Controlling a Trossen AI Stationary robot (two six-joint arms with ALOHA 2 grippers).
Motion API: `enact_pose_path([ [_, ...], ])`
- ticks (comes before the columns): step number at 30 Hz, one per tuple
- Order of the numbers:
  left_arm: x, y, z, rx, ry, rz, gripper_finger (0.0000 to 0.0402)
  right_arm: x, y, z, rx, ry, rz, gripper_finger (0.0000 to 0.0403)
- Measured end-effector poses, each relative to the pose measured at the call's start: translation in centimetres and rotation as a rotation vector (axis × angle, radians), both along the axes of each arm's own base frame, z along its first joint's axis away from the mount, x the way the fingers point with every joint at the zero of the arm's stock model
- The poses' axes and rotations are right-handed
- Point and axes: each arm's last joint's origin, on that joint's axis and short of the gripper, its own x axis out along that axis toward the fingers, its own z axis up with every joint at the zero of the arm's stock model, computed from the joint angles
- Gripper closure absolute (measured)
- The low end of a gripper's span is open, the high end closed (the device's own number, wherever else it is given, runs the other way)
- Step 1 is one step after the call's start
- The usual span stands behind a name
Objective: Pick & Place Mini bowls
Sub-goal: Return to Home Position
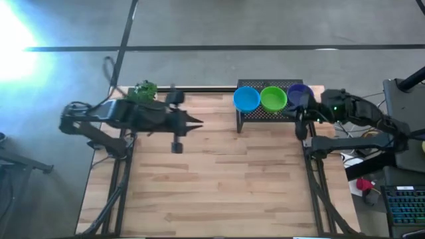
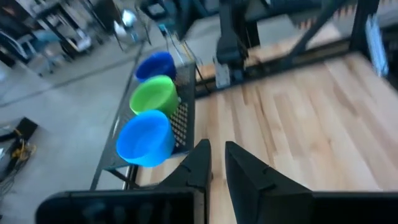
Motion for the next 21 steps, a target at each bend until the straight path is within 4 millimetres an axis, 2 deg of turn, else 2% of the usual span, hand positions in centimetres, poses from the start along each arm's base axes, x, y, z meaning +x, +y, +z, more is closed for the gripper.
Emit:
enact_pose_path([
  [5,-3.8,0.6,-0.9,-0.051,-0.156,0.004,0.0374,1.0,1.0,-0.9,-0.020,-0.022,0.162,0.0394],
  [8,-6.0,0.9,-1.9,-0.072,-0.209,0.008,0.0395,1.4,1.5,-1.2,-0.027,-0.039,0.241,0.0394],
  [13,-9.2,1.4,-3.8,-0.109,-0.295,0.013,0.0400,1.6,2.3,-1.5,-0.056,-0.039,0.371,0.0394],
  [21,-12.4,1.9,-7.1,-0.140,-0.338,0.017,0.0401,0.9,3.1,-2.0,-0.022,-0.066,0.528,0.0394],
])
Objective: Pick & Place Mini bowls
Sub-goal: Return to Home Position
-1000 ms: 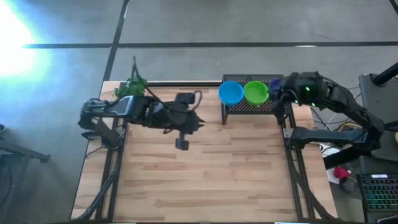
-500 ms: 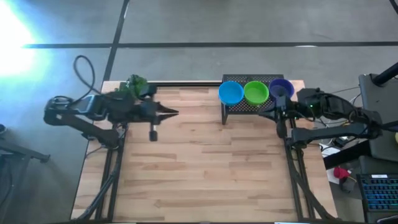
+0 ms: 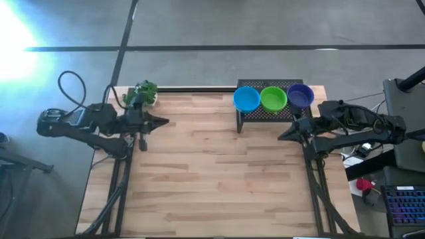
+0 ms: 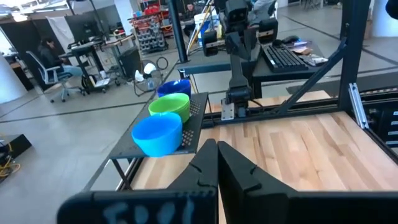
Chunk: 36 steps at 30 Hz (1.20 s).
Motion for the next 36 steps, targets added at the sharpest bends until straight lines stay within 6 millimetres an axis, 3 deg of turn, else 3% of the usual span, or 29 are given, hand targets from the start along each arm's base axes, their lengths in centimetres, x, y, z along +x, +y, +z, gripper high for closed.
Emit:
enact_pose_path([
  [13,-2.9,0.5,-4.3,-0.004,-0.056,-0.001,0.0401,-4.1,-0.1,-2.2,0.080,-0.140,-0.028,0.0394],
  [26,-5.4,0.9,-6.3,-0.018,-0.171,-0.003,0.0401,-8.6,-0.2,-2.5,0.080,-0.326,-0.025,0.0394],
  [36,-7.4,1.2,-6.1,-0.031,-0.261,-0.003,0.0401,-11.7,-0.2,-2.7,0.079,-0.461,-0.021,0.0394],
])
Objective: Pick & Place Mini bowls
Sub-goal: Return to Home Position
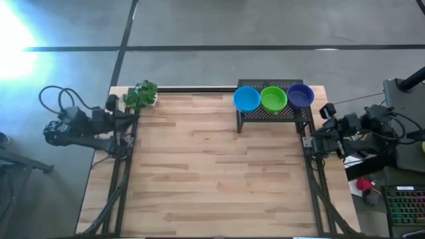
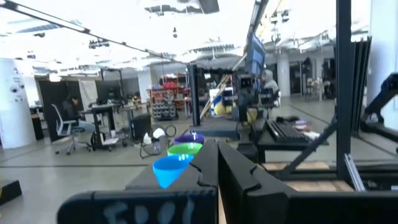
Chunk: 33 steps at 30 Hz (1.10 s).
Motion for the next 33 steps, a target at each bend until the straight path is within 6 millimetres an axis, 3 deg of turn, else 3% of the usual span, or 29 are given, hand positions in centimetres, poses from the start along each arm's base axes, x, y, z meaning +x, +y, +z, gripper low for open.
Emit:
enact_pose_path([
  [5,-0.7,0.1,0.1,0.011,-0.030,0.003,0.0401,-1.1,0.0,-0.1,-0.001,-0.048,0.000,0.0394],
  [22,-3.6,0.6,-0.4,0.024,-0.129,0.011,0.0402,-0.7,-0.2,-0.5,0.002,-0.033,-0.050,0.0394],
  [33,-2.5,0.5,-2.2,0.036,-0.066,0.059,0.0402,1.7,-0.1,-2.0,0.001,-0.065,-0.053,0.0394],
])
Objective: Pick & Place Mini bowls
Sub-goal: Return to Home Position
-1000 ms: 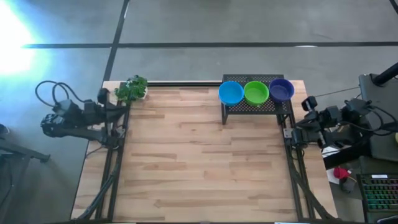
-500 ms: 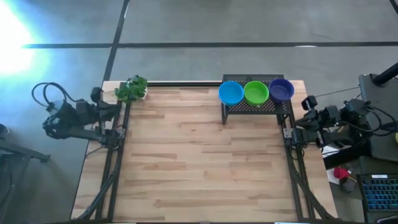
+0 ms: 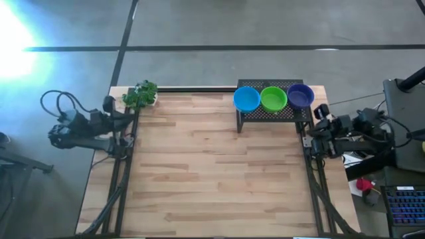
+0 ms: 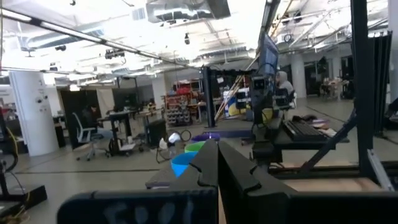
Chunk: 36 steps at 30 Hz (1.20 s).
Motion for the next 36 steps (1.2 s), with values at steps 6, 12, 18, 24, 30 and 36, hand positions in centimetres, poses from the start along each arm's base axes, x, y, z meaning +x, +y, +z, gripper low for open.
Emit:
enact_pose_path([
  [6,1.5,-0.2,-2.0,0.019,0.051,0.003,0.0402,2.2,0.0,-2.1,-0.012,0.013,-0.001,0.0394],
  [12,3.1,-0.5,-4.3,0.021,0.076,0.002,0.0401,4.0,0.1,-4.5,-0.015,0.045,-0.001,0.0394],
  [18,4.5,-0.7,-6.8,0.020,0.100,0.001,0.0401,5.5,0.1,-7.1,-0.005,0.069,0.000,0.0394],
  [24,5.5,-0.9,-9.1,0.022,0.115,0.002,0.0401,6.8,0.1,-9.7,-0.005,0.088,0.002,0.0394],
  [30,6.1,-1.0,-10.8,0.011,0.145,-0.001,0.0401,7.4,0.1,-11.3,-0.006,0.115,0.002,0.0394],
  [36,6.4,-1.0,-11.7,0.006,0.144,-0.002,0.0401,7.6,0.1,-12.0,-0.010,0.119,0.002,0.0394],
])
